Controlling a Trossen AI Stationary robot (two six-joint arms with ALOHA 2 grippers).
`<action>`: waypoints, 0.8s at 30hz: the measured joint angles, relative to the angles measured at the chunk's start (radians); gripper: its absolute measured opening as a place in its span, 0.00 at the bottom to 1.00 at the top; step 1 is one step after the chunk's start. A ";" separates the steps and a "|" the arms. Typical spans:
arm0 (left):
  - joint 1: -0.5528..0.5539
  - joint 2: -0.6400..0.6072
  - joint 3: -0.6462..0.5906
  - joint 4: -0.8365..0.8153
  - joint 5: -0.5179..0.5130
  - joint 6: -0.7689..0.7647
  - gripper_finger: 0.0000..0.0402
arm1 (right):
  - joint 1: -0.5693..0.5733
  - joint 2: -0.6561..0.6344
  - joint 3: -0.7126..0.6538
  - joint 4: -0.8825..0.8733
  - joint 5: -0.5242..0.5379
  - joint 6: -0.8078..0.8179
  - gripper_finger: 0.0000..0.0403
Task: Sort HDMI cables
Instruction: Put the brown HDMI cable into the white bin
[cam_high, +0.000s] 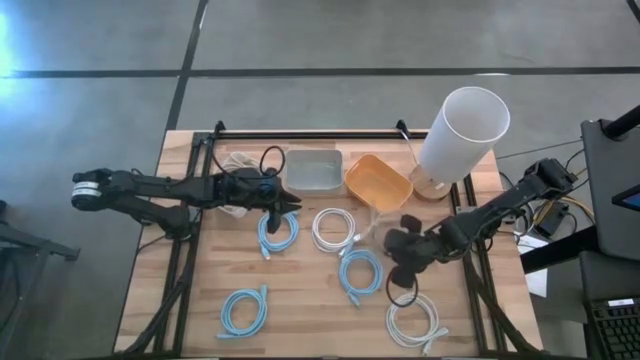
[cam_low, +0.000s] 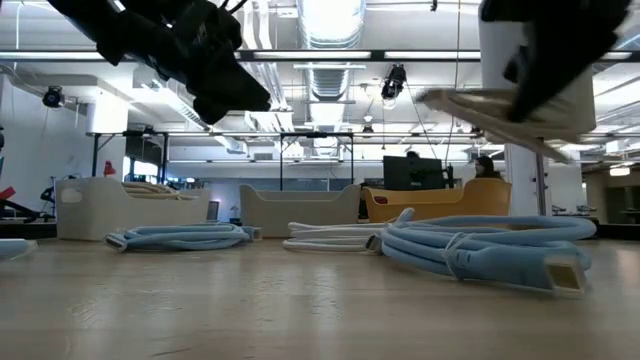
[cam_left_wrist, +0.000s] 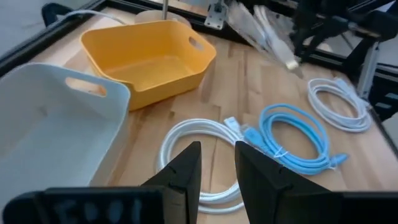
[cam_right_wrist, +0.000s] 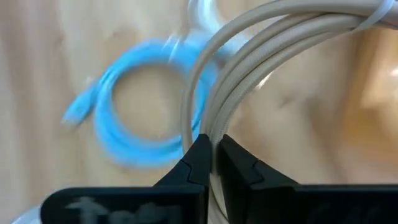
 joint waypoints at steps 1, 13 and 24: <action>-0.002 0.000 0.000 0.002 0.005 -0.006 0.25 | -0.001 0.000 0.000 0.026 0.064 -0.024 0.03; -0.080 0.005 0.000 0.192 0.020 -0.003 0.25 | -0.089 0.081 -0.103 0.939 0.393 -0.544 0.03; -0.104 0.123 0.000 0.403 0.019 -0.003 0.25 | -0.178 0.261 -0.051 1.084 0.388 -0.620 0.03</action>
